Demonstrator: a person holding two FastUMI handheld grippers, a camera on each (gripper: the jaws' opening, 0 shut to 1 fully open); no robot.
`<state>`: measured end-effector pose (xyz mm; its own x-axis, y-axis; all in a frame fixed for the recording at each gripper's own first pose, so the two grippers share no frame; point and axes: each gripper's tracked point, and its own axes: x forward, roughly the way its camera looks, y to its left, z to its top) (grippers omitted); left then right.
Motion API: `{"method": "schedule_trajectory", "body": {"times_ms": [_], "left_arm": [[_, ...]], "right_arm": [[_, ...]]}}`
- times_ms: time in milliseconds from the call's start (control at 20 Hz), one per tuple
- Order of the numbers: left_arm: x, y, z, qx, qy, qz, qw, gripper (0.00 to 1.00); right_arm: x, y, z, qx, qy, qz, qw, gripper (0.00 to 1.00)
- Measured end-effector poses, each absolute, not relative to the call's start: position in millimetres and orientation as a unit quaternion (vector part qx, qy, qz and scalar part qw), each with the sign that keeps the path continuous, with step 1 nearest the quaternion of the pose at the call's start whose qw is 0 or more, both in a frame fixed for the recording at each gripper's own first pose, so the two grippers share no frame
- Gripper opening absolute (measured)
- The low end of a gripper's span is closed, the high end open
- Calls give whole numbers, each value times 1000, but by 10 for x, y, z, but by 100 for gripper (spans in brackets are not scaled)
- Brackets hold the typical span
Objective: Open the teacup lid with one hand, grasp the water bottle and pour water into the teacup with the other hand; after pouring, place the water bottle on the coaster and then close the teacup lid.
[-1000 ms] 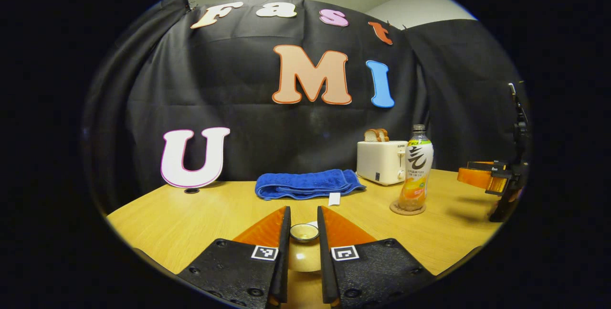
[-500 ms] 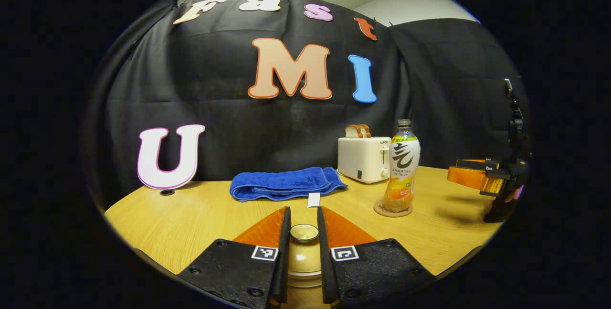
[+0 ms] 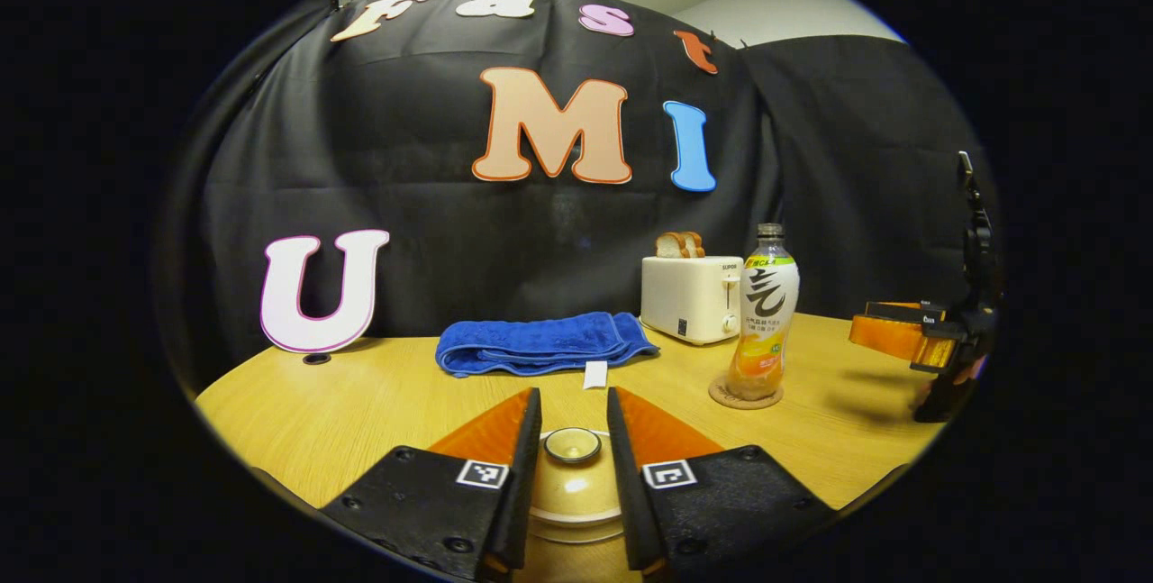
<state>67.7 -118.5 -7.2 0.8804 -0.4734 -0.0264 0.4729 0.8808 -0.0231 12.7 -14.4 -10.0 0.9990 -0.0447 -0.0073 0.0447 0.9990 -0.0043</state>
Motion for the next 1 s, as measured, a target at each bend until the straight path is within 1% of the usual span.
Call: {"method": "schedule_trajectory", "body": {"times_ms": [50, 100, 150, 200, 250, 300, 350, 400, 500, 700, 800, 1000], "left_arm": [[682, -1167, -65, -11, 14, -240, 971, 46], [669, -1159, -57, -11, 10, -237, 971, 60], [662, -1143, -34, -10, 3, -233, 972, 69], [668, -1126, -14, -11, -1, -229, 973, 82], [667, -1122, -42, -10, 3, -227, 974, 86], [644, -1099, -37, -12, 3, -224, 975, 90], [625, -1074, -21, -12, 0, -220, 975, 91], [604, -1045, -27, -11, 1, -215, 977, 91], [551, -966, -19, -10, 0, -201, 979, 91], [427, -710, -17, -9, 0, -154, 988, 92], [365, -535, -16, -7, 0, -118, 993, 92], [248, -46, -30, -3, 4, 1, 1000, 92]], "right_arm": [[123, -142, -99, -2, 4, -22, 1000, 96], [124, -142, -102, -2, 4, -22, 1000, 96], [73, -133, -68, -2, 4, -22, 1000, 96], [67, -137, -68, -2, 4, -22, 1000, 96], [67, -139, -68, -2, 4, -22, 1000, 96], [66, -137, -68, -2, 4, -22, 1000, 93], [67, -135, -67, -2, 4, -22, 1000, 93], [69, -137, -69, -2, 4, -22, 1000, 95], [70, -135, -70, -2, 3, -22, 1000, 95], [148, -186, -61, -2, 3, -22, 1000, 96], [145, -183, -58, -2, 3, -22, 1000, 96], [149, -181, -59, -2, 3, -22, 1000, 95]]}}
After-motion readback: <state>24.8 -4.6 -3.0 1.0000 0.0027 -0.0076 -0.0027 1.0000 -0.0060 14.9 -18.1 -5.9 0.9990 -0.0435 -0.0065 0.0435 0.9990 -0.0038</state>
